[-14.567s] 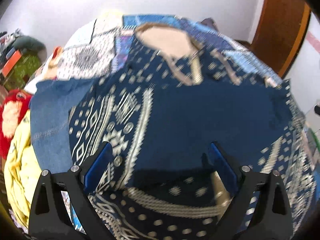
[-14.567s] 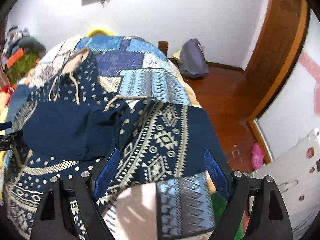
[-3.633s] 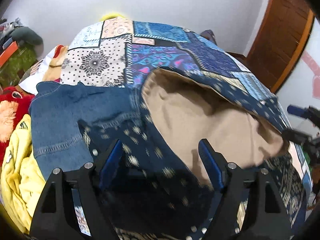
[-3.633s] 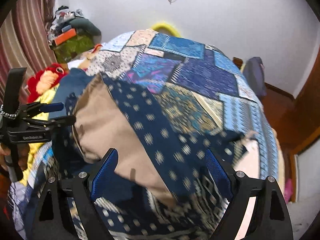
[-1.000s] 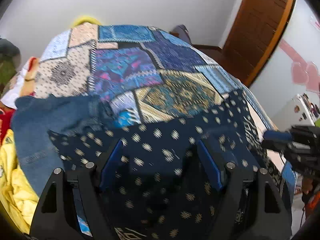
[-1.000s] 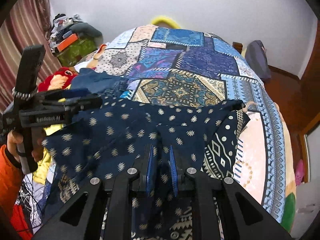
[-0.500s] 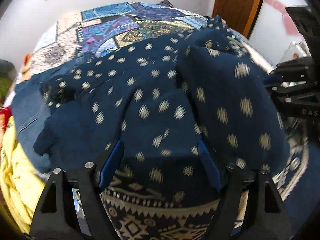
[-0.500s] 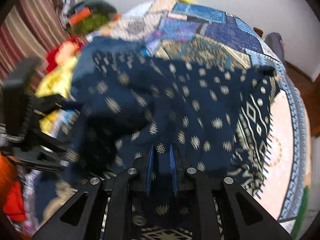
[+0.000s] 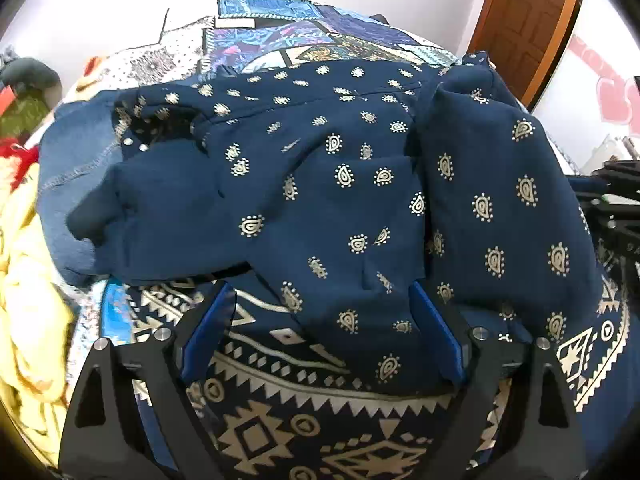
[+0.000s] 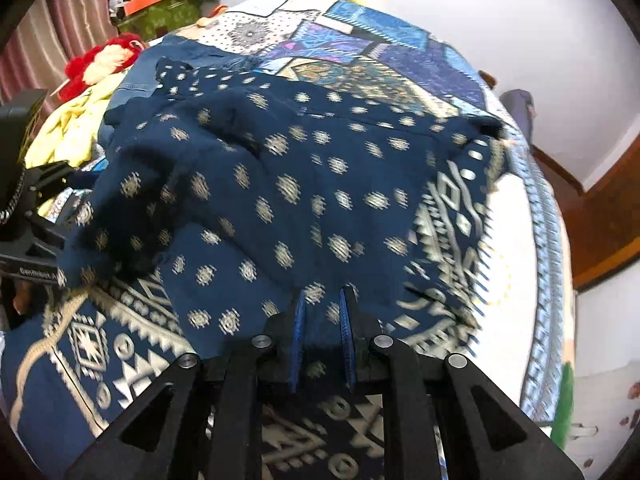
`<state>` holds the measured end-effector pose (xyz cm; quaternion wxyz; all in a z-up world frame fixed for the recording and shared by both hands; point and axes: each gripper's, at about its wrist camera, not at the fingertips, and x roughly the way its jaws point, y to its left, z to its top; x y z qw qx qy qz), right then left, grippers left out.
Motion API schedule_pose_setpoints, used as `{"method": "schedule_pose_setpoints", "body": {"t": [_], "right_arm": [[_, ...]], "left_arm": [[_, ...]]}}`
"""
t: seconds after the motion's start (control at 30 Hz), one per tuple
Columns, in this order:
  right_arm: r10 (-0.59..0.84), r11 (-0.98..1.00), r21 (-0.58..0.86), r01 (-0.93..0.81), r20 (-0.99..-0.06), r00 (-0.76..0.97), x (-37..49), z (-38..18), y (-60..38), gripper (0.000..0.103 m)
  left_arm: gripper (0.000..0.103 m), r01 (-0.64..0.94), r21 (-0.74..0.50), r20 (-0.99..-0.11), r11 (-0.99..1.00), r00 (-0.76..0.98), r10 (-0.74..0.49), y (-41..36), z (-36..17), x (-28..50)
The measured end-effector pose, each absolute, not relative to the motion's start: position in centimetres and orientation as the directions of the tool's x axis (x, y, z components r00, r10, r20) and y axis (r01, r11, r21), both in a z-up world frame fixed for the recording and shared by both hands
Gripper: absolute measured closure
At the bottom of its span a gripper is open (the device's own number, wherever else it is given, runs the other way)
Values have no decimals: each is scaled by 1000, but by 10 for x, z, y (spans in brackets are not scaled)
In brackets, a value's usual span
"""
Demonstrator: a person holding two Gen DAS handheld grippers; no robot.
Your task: Fold large clothes
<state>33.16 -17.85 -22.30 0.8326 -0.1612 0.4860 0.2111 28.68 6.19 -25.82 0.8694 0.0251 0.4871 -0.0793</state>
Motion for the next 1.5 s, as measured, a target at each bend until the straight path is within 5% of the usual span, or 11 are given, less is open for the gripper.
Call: {"method": "schedule_pose_setpoints", "body": {"t": [0.1,0.13,0.2,0.67,1.17,1.37,1.43,1.5], "right_arm": [[126,881,-116,-459,-878,463,327,-223,-193,82],[81,889,-155,-431,-873,481,326,-225,-198,49],[-43,909,-271,-316,-816,577,323,-223,-215,0],[124,972,-5,-233,-836,534,358,-201,-278,0],[337,940,277,-199,-840,425,458,-232,-256,1],[513,856,497,-144,-782,353,502,-257,-257,25],[518,853,498,-158,-771,369,511,-259,-253,35],[519,854,488,-180,-768,376,519,-260,-245,52]], "left_arm": [[13,155,-19,-851,988,516,-98,66,-256,281],[13,151,-22,-852,988,515,-98,69,-255,277],[13,135,-27,-854,990,511,-93,76,-254,272],[13,-69,-67,-820,995,572,-15,178,-202,294],[19,-138,-402,-825,905,483,-293,239,-261,412],[20,-124,-449,-803,885,490,-339,238,-270,436],[52,-103,-518,-769,849,490,-410,239,-272,440],[63,-148,-515,-789,845,467,-399,239,-277,445]]}}
